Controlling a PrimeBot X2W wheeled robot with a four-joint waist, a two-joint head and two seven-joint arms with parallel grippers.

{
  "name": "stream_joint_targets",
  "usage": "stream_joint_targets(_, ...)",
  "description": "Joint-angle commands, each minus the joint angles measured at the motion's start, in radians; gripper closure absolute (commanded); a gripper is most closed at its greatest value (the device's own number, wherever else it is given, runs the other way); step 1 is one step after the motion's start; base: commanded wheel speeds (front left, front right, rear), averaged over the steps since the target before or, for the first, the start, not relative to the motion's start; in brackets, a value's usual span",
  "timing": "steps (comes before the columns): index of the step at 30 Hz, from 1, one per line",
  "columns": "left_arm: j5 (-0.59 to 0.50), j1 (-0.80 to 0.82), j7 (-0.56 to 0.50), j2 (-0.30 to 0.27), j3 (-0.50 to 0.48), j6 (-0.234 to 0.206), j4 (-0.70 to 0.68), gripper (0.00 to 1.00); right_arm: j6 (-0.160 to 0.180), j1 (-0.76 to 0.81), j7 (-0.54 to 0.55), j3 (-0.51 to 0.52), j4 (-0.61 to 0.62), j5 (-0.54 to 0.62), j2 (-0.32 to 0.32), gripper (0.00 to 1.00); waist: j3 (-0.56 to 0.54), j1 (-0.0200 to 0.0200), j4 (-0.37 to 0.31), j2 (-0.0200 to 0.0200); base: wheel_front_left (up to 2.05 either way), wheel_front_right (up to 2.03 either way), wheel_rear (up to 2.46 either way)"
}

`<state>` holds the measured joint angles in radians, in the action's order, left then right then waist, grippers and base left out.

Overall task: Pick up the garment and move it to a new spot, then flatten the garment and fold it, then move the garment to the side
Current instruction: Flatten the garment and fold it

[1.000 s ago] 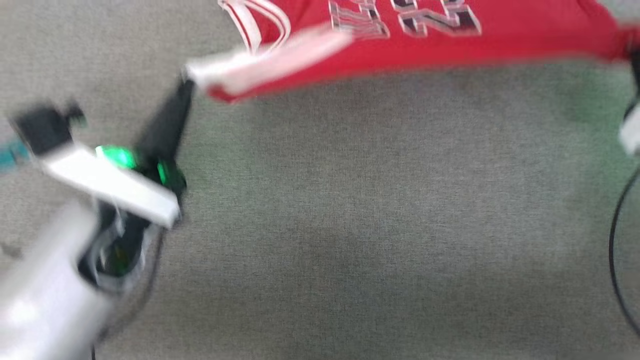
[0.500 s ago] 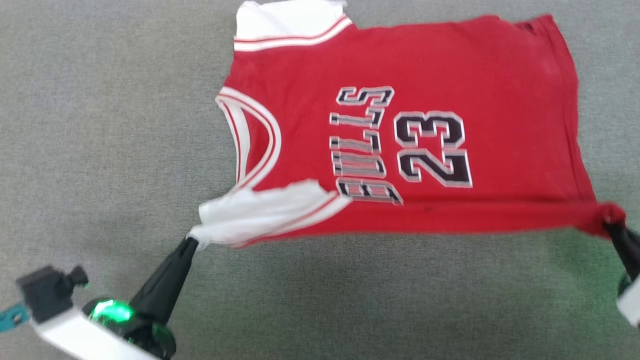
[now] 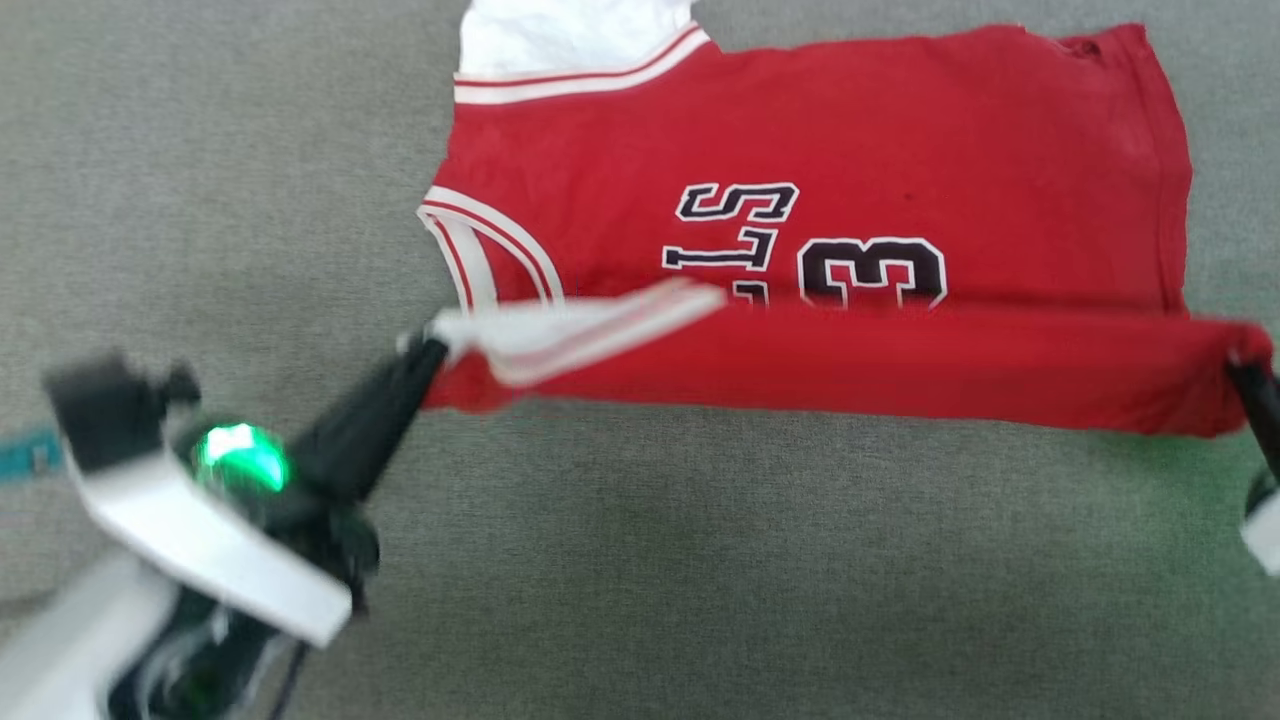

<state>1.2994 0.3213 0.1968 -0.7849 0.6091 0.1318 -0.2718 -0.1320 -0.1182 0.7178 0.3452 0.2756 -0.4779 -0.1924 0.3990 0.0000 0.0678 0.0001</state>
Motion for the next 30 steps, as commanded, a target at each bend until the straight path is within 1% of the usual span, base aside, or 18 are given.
stream_joint_targets(1, 0.018, 0.093, -0.023, -0.005, 0.026, -0.003, 0.039, 1.00, 0.003, -0.064, 0.006, -0.013, -0.033, 0.013, -0.012, 1.00, 0.021, 0.0000, -0.011, -0.0001, 0.00, 0.00, 0.00)
stream_joint_targets(3, 0.055, 0.169, -0.041, 0.004, 0.056, -0.003, 0.079, 1.00, 0.003, -0.113, 0.003, -0.030, -0.073, 0.022, -0.020, 1.00, 0.031, 0.0000, -0.015, -0.0001, 0.00, 0.00, 0.00)
stream_joint_targets(4, 0.060, 0.200, -0.044, -0.002, 0.068, -0.003, 0.097, 1.00, 0.002, -0.145, -0.006, -0.038, -0.091, 0.018, -0.016, 1.00, 0.040, 0.0000, -0.020, -0.0001, 0.00, 0.00, 0.00)
stream_joint_targets(5, 0.060, 0.200, -0.044, -0.002, 0.068, -0.003, 0.097, 1.00, 0.002, -0.145, -0.006, -0.038, -0.091, 0.018, -0.016, 1.00, 0.040, 0.0000, -0.020, -0.0001, 0.00, 0.00, 0.00)
stream_joint_targets(7, 0.081, 0.245, -0.046, -0.009, 0.094, -0.003, 0.134, 1.00, 0.002, -0.196, -0.019, -0.045, -0.137, 0.008, -0.004, 1.00, 0.055, 0.0000, -0.029, -0.0001, 0.00, 0.00, 0.00)
stream_joint_targets(9, 0.100, 0.277, -0.036, -0.006, 0.122, -0.003, 0.166, 1.00, 0.002, -0.239, -0.043, -0.051, -0.181, 0.019, -0.009, 1.00, 0.070, 0.0000, -0.031, -0.0001, 0.00, 0.00, 0.00)
stream_joint_targets(11, 0.105, 0.295, -0.025, -0.013, 0.150, -0.003, 0.199, 1.00, 0.002, -0.269, -0.066, -0.063, -0.225, 0.025, -0.007, 1.00, 0.082, 0.0000, -0.032, -0.0001, 0.00, 0.00, 0.00)
stream_joint_targets(17, 0.136, 0.321, 0.023, -0.004, 0.217, -0.003, 0.275, 1.00, 0.002, -0.318, -0.128, -0.098, -0.331, 0.038, -0.023, 1.00, 0.099, 0.0000, -0.026, -0.0001, 0.00, 0.00, 0.00)
stream_joint_targets(24, 0.143, 0.340, 0.050, -0.008, 0.285, -0.003, 0.336, 1.00, 0.002, -0.347, -0.180, -0.130, -0.430, 0.041, -0.032, 1.00, 0.083, 0.0000, -0.022, -0.0001, 0.00, 0.00, 0.00)
stream_joint_targets(25, 0.130, 0.345, 0.053, -0.010, 0.290, -0.003, 0.353, 0.58, 0.002, -0.349, -0.193, -0.136, -0.437, 0.043, -0.037, 0.84, 0.078, 0.0000, -0.021, -0.0001, 0.00, 0.00, 0.00)
stream_joint_targets(26, 0.126, 0.350, 0.057, -0.007, 0.297, -0.003, 0.368, 0.02, 0.002, -0.348, -0.207, -0.137, -0.446, 0.046, -0.039, 0.56, 0.070, 0.0000, -0.020, -0.0001, 0.00, 0.00, 0.00)
stream_joint_targets(27, 0.129, 0.354, 0.059, -0.001, 0.305, -0.003, 0.374, 0.00, 0.002, -0.347, -0.223, -0.139, -0.455, 0.052, -0.042, 0.00, 0.062, 0.0000, -0.020, -0.0001, 0.00, 0.00, 0.00)
stream_joint_targets(28, 0.123, 0.362, 0.060, -0.006, 0.311, -0.003, 0.383, 0.00, 0.002, -0.343, -0.234, -0.139, -0.460, 0.056, -0.049, 0.00, 0.054, 0.0000, -0.019, -0.0001, 0.00, 0.00, 0.00)
stream_joint_targets(30, 0.089, 0.376, 0.062, -0.032, 0.328, -0.003, 0.407, 0.00, 0.002, -0.332, -0.255, -0.138, -0.461, 0.073, -0.052, 0.00, 0.038, 0.0000, -0.020, -0.0001, 0.00, 0.00, 0.00)
